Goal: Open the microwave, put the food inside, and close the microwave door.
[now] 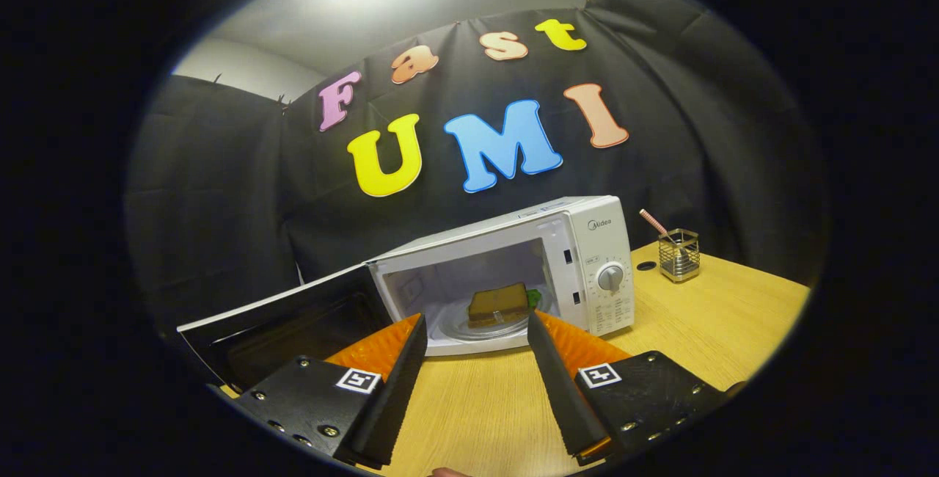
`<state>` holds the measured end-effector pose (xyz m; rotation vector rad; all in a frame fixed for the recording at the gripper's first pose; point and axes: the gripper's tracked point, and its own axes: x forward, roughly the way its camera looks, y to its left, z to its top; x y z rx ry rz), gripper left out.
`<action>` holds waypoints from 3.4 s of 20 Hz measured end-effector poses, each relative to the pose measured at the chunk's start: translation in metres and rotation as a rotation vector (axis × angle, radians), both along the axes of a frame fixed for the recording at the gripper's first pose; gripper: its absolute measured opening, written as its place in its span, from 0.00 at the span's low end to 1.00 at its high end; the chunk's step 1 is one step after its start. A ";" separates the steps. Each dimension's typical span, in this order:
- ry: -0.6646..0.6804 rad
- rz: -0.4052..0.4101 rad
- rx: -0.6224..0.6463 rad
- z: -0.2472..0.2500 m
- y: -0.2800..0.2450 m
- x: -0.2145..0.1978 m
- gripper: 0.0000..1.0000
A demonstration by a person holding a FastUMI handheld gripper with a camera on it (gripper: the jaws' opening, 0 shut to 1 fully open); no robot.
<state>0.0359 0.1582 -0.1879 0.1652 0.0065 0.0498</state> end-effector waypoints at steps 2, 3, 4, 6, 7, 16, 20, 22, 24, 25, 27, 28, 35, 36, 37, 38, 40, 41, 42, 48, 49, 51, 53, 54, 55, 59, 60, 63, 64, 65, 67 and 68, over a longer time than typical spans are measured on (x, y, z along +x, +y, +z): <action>-0.009 -0.019 -0.063 -0.001 0.002 -0.013 0.80; -0.018 -0.027 -0.082 -0.002 0.004 -0.017 0.76; -0.024 -0.042 -0.100 -0.003 0.004 -0.021 0.64; -0.027 -0.044 -0.147 -0.006 0.010 -0.029 0.33; -0.027 -0.012 -0.170 -0.009 0.020 -0.032 0.26; -0.060 0.019 -0.163 -0.002 0.048 -0.069 0.01; -0.038 0.075 -0.127 0.002 0.073 -0.079 0.00; -0.036 0.115 -0.117 0.004 0.090 -0.087 0.00; -0.035 0.177 -0.104 0.007 0.115 -0.096 0.00; -0.036 0.207 -0.103 0.009 0.126 -0.102 0.00; -0.036 0.270 -0.099 0.014 0.151 -0.113 0.00; -0.036 0.303 -0.092 0.016 0.164 -0.119 0.01; -0.053 0.517 -0.055 0.033 0.254 -0.159 0.01; -0.052 0.538 -0.046 0.034 0.264 -0.161 0.01; -0.051 0.552 -0.039 0.035 0.273 -0.163 0.00; -0.047 0.563 -0.036 0.036 0.281 -0.162 0.00; -0.045 0.565 -0.039 0.037 0.292 -0.160 0.00; -0.038 0.560 -0.041 0.035 0.297 -0.156 0.00; -0.034 0.554 -0.038 0.034 0.300 -0.154 0.01; -0.029 0.482 -0.076 0.016 0.305 -0.130 0.01; -0.024 0.459 -0.077 0.012 0.299 -0.126 0.01; -0.013 0.469 -0.052 0.008 0.300 -0.124 0.01; -0.035 0.450 -0.072 0.012 0.293 -0.126 0.01; -0.047 0.439 -0.083 0.014 0.288 -0.127 0.00; -0.048 0.434 -0.079 0.011 0.284 -0.127 0.01; -0.044 0.418 -0.052 0.013 0.263 -0.131 0.01; -0.045 0.403 -0.054 0.013 0.254 -0.131 0.01; -0.040 0.357 -0.067 0.009 0.228 -0.132 0.01; -0.043 0.342 -0.066 0.010 0.220 -0.132 0.01; -0.042 0.323 -0.064 0.010 0.211 -0.130 0.01; -0.041 0.300 -0.038 0.011 0.195 -0.129 0.01; -0.045 0.292 -0.031 0.013 0.188 -0.128 0.01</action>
